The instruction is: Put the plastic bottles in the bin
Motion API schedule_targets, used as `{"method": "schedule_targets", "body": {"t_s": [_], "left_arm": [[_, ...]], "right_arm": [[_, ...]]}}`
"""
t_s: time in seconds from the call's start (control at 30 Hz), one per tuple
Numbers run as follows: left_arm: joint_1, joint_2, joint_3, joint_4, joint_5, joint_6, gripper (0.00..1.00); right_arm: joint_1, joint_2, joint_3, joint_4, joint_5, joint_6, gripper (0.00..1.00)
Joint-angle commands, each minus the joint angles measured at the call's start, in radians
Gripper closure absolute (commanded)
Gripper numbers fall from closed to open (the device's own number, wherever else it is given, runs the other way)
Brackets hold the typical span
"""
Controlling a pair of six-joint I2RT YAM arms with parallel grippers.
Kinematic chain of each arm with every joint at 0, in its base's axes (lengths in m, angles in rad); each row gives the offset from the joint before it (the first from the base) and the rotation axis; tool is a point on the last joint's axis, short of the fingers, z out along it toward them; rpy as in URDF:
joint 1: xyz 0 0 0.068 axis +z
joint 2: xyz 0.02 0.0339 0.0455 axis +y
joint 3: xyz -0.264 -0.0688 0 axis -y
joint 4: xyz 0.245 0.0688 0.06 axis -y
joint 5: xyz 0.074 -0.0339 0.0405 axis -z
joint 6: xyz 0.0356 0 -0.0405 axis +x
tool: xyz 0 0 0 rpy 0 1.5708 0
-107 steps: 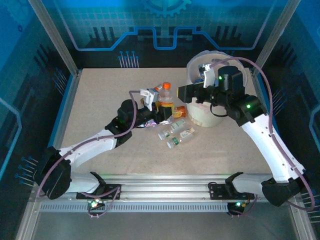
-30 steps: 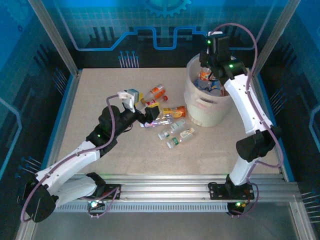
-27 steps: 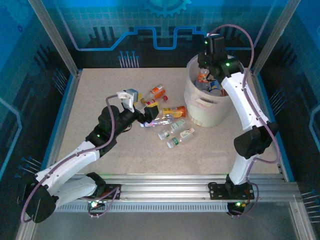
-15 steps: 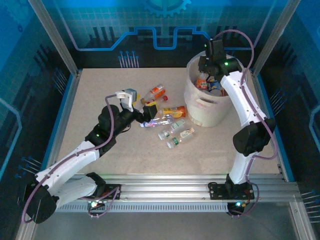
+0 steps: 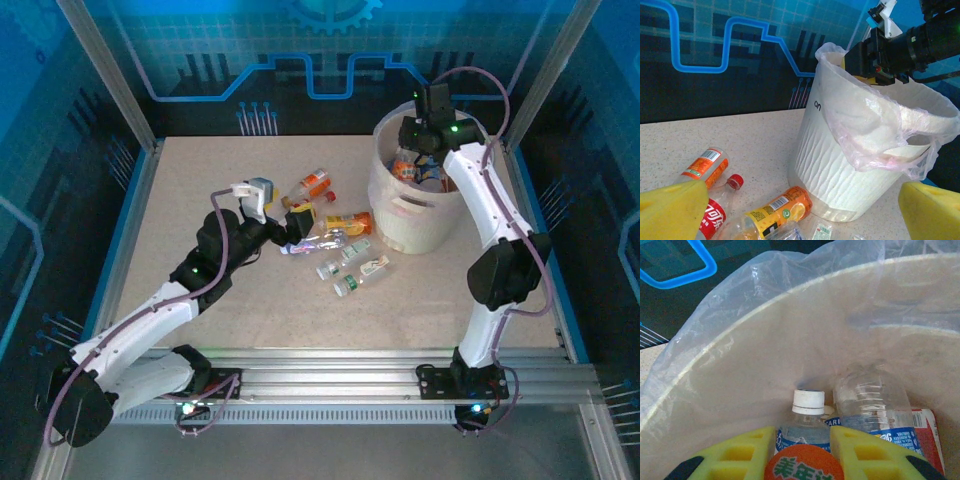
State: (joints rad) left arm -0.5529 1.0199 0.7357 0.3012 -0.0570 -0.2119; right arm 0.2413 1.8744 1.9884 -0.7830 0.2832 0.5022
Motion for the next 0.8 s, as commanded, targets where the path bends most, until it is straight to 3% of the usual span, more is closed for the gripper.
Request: {"method": "schedule_targets", "body": {"t_s": [0.0,0.17,0.37,0.77], "left_arm": [[0.008,-0.011,0.001,-0.005,-0.020,-0.023,0.01],[0.008,-0.007,0.006,-0.018,-0.022,-0.021,0.01],[0.009,-0.002,0.011,-0.028,-0.020,-0.021,0.01],[0.008,0.023,0.034,-0.097,-0.001,-0.001,0.01]], "right_arm": [[-0.008,0.082,-0.036,-0.086,-0.013,0.009,0.85],[-0.026,0.116,-0.014,-0.132,0.003,0.007,0.80],[-0.043,0.117,0.005,-0.146,-0.025,-0.008,0.52],[-0.040,-0.015,0.034,-0.181,-0.047,-0.039,0.21]]}}
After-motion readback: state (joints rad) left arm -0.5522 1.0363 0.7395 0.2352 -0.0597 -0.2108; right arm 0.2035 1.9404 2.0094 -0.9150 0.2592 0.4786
